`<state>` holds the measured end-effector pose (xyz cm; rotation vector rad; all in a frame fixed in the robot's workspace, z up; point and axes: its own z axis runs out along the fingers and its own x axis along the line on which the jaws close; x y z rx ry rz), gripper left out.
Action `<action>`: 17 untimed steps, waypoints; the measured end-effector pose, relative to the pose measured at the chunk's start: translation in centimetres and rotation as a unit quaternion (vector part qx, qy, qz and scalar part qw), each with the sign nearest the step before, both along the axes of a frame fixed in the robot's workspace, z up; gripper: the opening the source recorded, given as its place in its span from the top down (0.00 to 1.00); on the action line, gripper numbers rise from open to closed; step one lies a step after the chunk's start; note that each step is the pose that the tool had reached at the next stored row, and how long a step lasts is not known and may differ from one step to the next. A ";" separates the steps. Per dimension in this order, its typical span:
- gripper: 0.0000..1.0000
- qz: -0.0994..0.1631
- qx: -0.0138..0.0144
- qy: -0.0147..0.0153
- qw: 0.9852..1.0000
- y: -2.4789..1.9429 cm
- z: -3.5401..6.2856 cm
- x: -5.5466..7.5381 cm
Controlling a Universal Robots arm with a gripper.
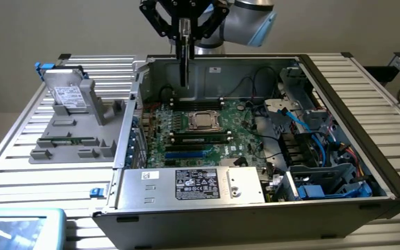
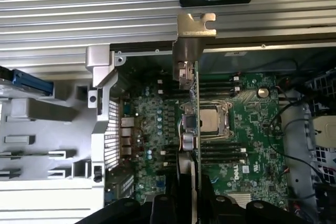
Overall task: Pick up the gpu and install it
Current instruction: 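Pick up the gpu and move the gpu toward the slot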
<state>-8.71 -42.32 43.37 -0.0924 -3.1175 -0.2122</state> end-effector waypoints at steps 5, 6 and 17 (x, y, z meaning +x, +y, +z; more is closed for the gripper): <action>0.72 0.000 0.000 0.000 1.000 -0.35 -0.26 2.1; 0.72 0.000 -0.001 0.000 1.000 -0.35 -0.31 2.5; 0.72 0.000 -0.001 0.005 1.000 -0.41 -0.63 7.1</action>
